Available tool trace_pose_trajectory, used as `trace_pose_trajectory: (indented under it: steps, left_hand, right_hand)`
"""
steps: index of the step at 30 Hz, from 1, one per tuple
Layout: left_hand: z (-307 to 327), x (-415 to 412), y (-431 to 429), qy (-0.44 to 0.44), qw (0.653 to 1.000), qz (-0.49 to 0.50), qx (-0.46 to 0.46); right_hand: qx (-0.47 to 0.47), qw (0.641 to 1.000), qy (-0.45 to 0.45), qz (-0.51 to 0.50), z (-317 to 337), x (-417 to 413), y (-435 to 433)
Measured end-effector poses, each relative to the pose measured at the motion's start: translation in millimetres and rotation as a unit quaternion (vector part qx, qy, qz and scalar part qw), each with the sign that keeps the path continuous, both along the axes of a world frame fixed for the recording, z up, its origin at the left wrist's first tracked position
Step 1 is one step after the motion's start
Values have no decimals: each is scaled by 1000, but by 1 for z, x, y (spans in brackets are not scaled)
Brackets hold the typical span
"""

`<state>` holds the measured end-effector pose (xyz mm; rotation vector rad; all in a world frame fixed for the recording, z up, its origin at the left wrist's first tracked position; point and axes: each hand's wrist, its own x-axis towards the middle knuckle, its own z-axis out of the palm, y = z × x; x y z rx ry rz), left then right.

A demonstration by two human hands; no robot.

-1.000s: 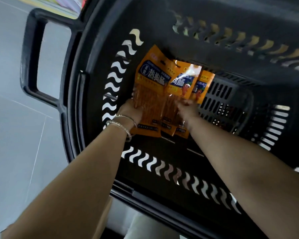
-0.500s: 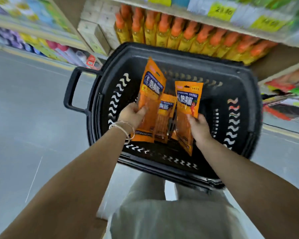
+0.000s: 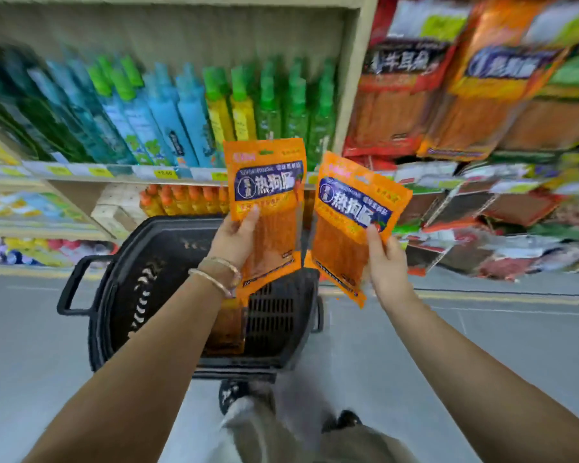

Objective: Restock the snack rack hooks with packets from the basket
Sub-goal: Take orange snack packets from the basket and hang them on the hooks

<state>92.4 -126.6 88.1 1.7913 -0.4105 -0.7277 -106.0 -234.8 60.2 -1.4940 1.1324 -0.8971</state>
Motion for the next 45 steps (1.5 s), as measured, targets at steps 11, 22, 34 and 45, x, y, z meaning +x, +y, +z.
trace_pose_trajectory:
  steps: [11, 22, 34, 45]
  left_hand:
    - [152, -119, -126, -104, 973, -87, -185]
    - [255, -106, -195, -178, 956, -16, -231]
    - [303, -68, -297, -134, 936, -71, -319]
    - [302, -69, -337, -126, 934, -134, -306]
  right_hand:
    - [-205, 976, 13, -73, 160, -142, -124]
    - [-155, 972, -135, -113, 284, -145, -224]
    - [-135, 963, -231, -47, 368, -91, -332]
    - [-87, 963, -257, -5, 370, -79, -377]
